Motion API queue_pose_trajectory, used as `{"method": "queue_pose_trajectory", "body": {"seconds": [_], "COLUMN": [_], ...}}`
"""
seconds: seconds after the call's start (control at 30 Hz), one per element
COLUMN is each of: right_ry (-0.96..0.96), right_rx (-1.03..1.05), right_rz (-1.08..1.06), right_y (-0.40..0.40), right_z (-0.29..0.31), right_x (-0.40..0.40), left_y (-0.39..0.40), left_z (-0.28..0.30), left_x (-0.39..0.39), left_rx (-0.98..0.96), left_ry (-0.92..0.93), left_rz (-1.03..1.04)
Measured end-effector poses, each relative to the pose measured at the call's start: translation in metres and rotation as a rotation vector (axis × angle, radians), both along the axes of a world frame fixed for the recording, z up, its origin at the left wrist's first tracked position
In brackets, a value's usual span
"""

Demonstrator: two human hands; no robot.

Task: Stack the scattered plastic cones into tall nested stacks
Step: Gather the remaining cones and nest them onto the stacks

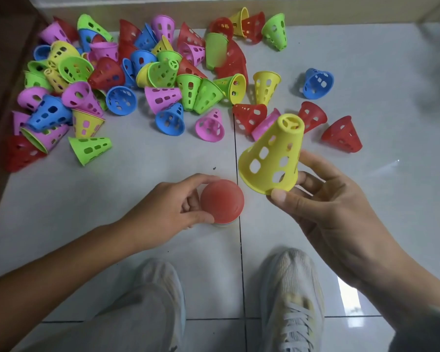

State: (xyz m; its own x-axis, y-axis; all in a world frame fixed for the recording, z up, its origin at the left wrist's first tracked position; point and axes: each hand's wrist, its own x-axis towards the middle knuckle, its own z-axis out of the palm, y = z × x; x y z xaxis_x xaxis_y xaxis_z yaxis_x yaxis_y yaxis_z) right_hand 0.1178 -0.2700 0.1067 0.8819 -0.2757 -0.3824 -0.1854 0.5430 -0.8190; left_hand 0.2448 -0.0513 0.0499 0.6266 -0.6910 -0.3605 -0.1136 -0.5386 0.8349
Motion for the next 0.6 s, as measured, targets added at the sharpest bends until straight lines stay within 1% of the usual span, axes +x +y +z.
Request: {"method": "queue_pose_trajectory", "body": {"seconds": [0.17, 0.3, 0.4, 0.6], "right_ry": [0.006, 0.051, 0.072, 0.112], "right_rx": [-0.113, -0.321, -0.465, -0.938], "right_rz": [0.146, 0.23, 0.278, 0.395], "right_y": [0.009, 0.016, 0.019, 0.023], "right_z": [-0.005, -0.015, -0.02, -0.034], "right_x": [0.006, 0.007, 0.007, 0.008], "left_y": [0.004, 0.013, 0.021, 0.024], "left_z": [-0.005, -0.01, -0.016, -0.024], "left_x": [0.004, 0.01, 0.015, 0.028], "left_rx": [-0.007, -0.004, 0.016, -0.004], "left_ry": [-0.08, -0.113, -0.102, -0.076], "left_rz": [0.013, 0.057, 0.089, 0.115]}}
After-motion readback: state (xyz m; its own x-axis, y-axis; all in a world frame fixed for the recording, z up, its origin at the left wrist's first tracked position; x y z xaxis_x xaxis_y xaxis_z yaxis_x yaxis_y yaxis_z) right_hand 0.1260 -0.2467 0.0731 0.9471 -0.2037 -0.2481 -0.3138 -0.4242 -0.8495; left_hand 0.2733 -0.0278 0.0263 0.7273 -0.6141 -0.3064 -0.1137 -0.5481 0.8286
